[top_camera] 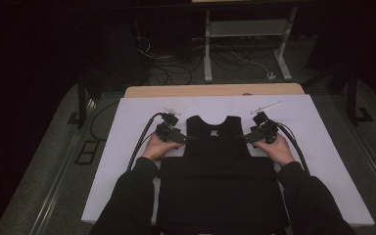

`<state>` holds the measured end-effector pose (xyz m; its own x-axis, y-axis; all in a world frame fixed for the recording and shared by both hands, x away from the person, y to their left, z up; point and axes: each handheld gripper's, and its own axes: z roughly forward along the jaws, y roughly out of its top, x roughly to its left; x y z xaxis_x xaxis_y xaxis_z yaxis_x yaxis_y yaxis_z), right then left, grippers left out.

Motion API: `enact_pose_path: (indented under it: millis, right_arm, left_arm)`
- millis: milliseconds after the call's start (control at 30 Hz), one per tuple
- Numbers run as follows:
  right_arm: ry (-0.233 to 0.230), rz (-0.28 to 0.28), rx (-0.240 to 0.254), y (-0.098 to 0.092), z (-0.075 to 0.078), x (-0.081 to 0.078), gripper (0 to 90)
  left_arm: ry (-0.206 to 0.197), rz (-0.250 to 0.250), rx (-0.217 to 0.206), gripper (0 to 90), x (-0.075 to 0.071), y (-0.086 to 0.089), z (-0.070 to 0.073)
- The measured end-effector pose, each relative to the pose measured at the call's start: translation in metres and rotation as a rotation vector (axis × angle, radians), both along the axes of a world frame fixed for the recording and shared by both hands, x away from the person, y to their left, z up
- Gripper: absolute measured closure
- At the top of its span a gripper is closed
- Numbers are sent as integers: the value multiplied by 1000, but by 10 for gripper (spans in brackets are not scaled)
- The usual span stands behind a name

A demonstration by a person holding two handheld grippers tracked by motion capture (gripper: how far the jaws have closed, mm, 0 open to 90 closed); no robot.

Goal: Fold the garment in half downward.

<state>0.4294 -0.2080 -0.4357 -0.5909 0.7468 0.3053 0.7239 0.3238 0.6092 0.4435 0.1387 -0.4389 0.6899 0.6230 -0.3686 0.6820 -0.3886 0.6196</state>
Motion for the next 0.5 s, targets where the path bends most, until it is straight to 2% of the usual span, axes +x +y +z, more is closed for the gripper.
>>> enact_pose_path:
  millis: [233,367,500]
  right_arm:
    - [-2,11,-9,4,-5,-2,0]
    - [-3,15,-11,8,-7,-2,0]
    - [-18,30,-13,12,-8,-3,49]
  left_arm:
    - [2,-8,9,0,-1,-3,-6]
    - [2,-2,-4,0,-1,-3,-7]
    - [2,-9,-27,0,-3,-5,-7]
